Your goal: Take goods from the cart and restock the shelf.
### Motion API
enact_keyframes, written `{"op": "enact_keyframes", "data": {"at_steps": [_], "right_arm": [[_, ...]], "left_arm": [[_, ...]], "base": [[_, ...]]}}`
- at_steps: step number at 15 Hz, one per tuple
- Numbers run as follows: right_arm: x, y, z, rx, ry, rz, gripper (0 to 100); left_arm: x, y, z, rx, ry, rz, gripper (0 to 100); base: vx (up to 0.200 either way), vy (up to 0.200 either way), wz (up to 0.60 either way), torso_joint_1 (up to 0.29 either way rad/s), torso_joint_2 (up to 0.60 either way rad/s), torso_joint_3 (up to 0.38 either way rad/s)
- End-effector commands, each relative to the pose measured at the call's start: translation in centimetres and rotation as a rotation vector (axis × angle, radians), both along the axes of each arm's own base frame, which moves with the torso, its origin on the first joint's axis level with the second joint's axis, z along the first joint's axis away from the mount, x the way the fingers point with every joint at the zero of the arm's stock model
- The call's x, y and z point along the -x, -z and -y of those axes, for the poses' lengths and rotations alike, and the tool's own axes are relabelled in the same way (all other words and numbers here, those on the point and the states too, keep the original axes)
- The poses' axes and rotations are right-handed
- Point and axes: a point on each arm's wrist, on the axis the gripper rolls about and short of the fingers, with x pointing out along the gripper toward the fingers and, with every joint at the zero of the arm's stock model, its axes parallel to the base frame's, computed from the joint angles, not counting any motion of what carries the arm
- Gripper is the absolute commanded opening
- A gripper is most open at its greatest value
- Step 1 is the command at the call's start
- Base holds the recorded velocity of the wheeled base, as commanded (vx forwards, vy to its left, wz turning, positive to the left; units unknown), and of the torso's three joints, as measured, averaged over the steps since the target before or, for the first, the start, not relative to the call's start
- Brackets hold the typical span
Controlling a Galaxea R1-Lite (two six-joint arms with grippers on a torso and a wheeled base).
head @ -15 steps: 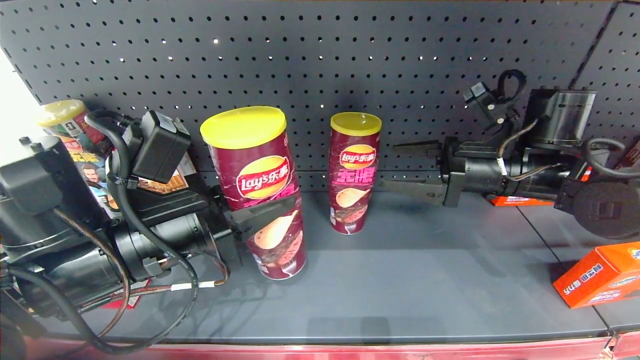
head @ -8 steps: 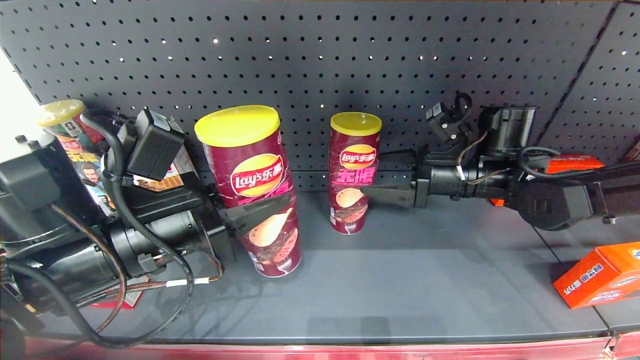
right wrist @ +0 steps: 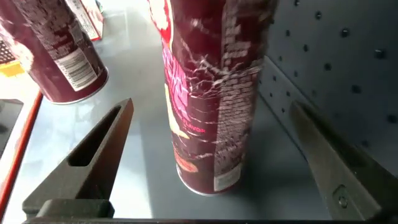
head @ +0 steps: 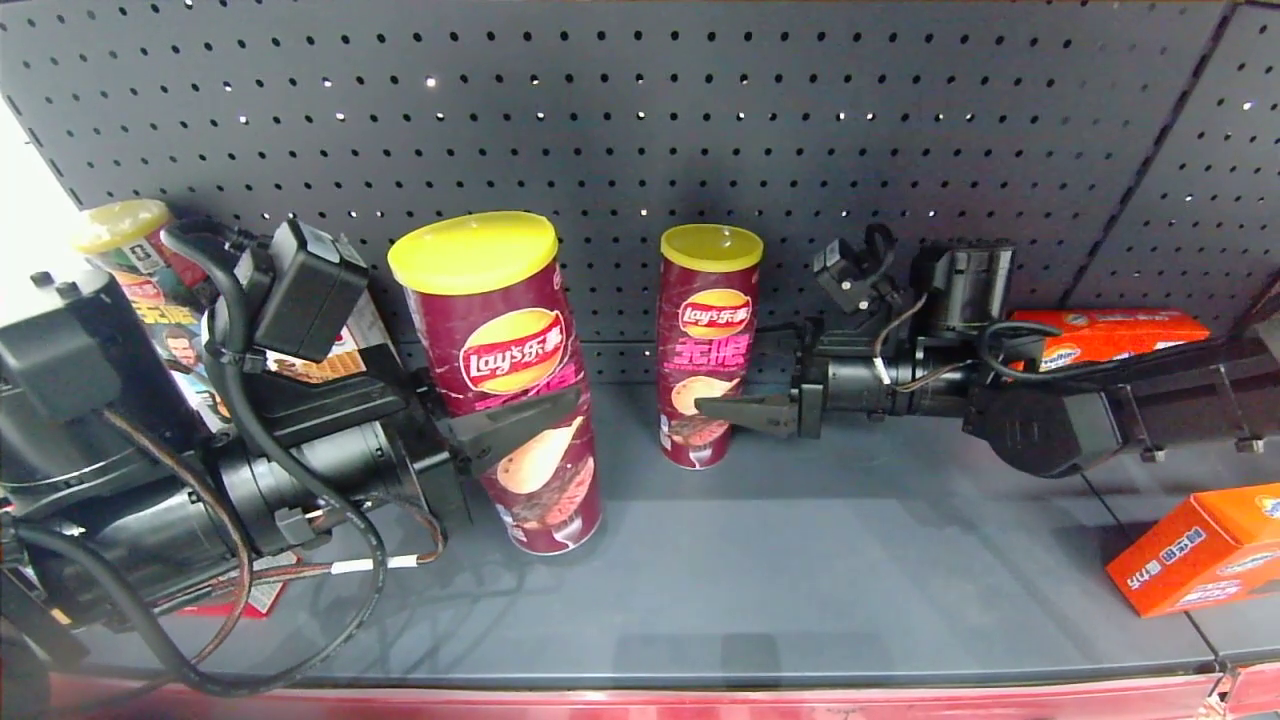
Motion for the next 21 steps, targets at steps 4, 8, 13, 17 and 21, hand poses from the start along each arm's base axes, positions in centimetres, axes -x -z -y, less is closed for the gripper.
{"op": "enact_keyframes", "data": {"at_steps": [4,8,13,17,21], "right_arm": [[-1.0,1.7,-1.6,0.01,-0.024,-0.022,100],[-2.0,1.9,-3.3,-0.003,-0.051,0.005,100],[-1.5,1.6,-4.5,-0.016,-0.074,0.026,0],[1.0,-0.6,-3.6,-0.026,-0.063,0.049,0],[3.3,-1.0,-2.9,-0.018,-0.073,0.035,0]], "left_arm": [[0.0,0.1,0.0,-0.001,-0.002,-0.002,0],[0.1,0.4,-0.1,-0.007,-0.002,-0.01,0],[-0.1,0.3,-1.2,-0.005,-0.028,-0.005,0],[0.0,0.2,-1.2,-0.005,-0.026,-0.002,0],[0.0,0.2,-1.2,-0.006,-0.026,-0.001,0]], "base": [[0.0,0.0,0.0,0.0,0.0,0.0],[0.0,0.0,0.0,0.0,0.0,0.0],[0.0,0.0,0.0,0.0,0.0,0.0],[0.0,0.0,0.0,0.0,0.0,0.0],[0.0,0.0,0.0,0.0,0.0,0.0]]}}
